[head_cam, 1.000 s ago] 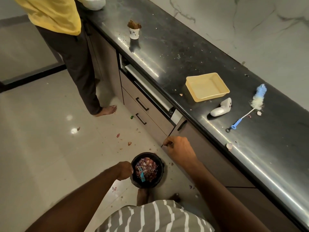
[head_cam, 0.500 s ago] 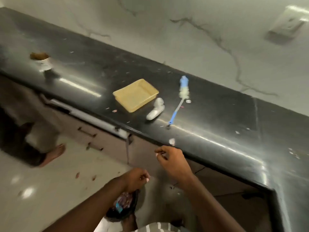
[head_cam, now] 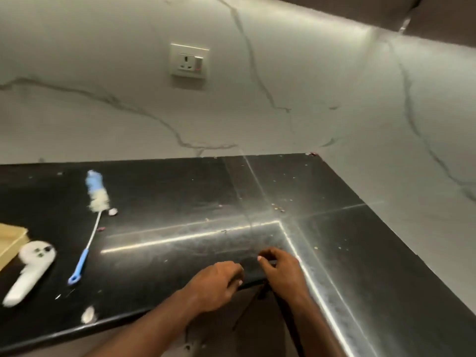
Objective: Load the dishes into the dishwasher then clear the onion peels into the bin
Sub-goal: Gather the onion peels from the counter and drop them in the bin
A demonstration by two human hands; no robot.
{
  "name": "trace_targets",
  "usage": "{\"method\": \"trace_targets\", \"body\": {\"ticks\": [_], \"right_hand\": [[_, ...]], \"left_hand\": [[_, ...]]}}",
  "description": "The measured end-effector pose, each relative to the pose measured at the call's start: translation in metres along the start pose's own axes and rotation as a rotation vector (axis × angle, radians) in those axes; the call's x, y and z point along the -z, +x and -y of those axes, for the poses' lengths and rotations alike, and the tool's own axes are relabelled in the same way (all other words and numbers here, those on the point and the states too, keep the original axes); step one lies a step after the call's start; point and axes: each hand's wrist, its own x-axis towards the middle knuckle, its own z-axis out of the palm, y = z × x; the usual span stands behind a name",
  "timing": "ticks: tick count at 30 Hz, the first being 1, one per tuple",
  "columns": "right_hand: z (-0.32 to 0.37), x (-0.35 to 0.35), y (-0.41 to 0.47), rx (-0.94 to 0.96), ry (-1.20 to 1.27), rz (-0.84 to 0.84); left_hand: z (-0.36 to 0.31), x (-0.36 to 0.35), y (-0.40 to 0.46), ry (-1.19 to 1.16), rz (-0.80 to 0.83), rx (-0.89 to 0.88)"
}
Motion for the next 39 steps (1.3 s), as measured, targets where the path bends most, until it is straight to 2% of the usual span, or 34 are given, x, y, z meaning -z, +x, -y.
{"method": "trace_targets", "body": {"ticks": [9,11,14,16,21,26,31,35,39], "right_hand": [[-0.082,0.058,-0.015,-0.264,-0.151,-0.063],[-0.098,0.068,-0.027,-0.322,-0.200,-0.081],[-0.112,0.078,-0.047,-0.416,-0.269,-0.075],[-0.118,0.081,-0.060,-0.477,-0.295,-0.081],[-0.115,0.077,-0.094,-0.579,-0.290,-0.116],[-0.115,0.075,-0.137,-0.683,-0.276,-0.209],[-0.100,0.063,-0.197,-0.822,-0.231,-0.221],[-0.099,0.045,-0.252,-0.925,-0.268,-0.269],[-0.103,0.020,-0.295,-0.984,-0.266,-0.222]], "left_hand": [[-0.073,-0.039,0.100,0.159,0.207,-0.204],[-0.096,-0.056,0.113,0.230,0.340,-0.212],[-0.125,-0.076,0.122,0.497,0.572,-0.150],[-0.144,-0.079,0.128,0.631,0.640,-0.146],[-0.168,-0.086,0.143,0.800,0.676,-0.234],[-0.171,-0.088,0.140,0.833,0.648,-0.286],[-0.163,-0.089,0.135,0.876,0.624,-0.344],[-0.161,-0.101,0.141,0.918,0.674,-0.308],[-0.154,-0.111,0.142,0.974,0.677,-0.281]]}}
